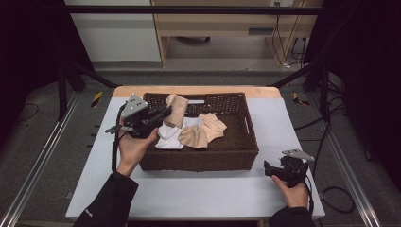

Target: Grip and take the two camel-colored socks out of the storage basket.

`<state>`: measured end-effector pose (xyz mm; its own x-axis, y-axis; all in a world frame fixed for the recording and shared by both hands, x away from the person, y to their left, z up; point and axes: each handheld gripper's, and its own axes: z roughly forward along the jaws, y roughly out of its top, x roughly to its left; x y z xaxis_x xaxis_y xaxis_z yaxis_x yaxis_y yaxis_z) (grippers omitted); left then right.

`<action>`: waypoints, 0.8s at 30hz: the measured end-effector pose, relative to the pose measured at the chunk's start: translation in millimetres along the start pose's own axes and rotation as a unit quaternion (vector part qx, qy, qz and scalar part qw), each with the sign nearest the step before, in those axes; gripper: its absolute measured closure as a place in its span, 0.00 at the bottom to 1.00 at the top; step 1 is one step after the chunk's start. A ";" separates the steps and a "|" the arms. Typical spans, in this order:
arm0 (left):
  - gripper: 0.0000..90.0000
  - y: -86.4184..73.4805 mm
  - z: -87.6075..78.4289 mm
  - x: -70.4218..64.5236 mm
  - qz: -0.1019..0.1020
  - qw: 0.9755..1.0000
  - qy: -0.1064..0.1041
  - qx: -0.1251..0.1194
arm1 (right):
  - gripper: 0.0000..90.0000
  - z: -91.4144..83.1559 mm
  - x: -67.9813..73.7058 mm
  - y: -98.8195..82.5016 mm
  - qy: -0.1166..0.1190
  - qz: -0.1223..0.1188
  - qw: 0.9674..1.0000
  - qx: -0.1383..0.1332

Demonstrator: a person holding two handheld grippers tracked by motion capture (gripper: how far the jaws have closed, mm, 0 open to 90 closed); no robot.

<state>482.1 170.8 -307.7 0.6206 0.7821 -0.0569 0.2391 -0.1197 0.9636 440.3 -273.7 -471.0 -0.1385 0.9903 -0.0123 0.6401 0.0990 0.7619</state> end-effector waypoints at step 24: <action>0.93 -42.4 -66.5 -34.7 0.009 0.997 -0.066 -0.029 | 0.07 -2.4 0.5 -0.4 0.002 0.003 1.000 -0.004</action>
<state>400.8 189.3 -329.2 0.7188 0.6917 -0.0699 0.1861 -0.0946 0.9780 438.2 -273.5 -469.8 -0.1364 0.9906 -0.0050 0.6350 0.0913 0.7671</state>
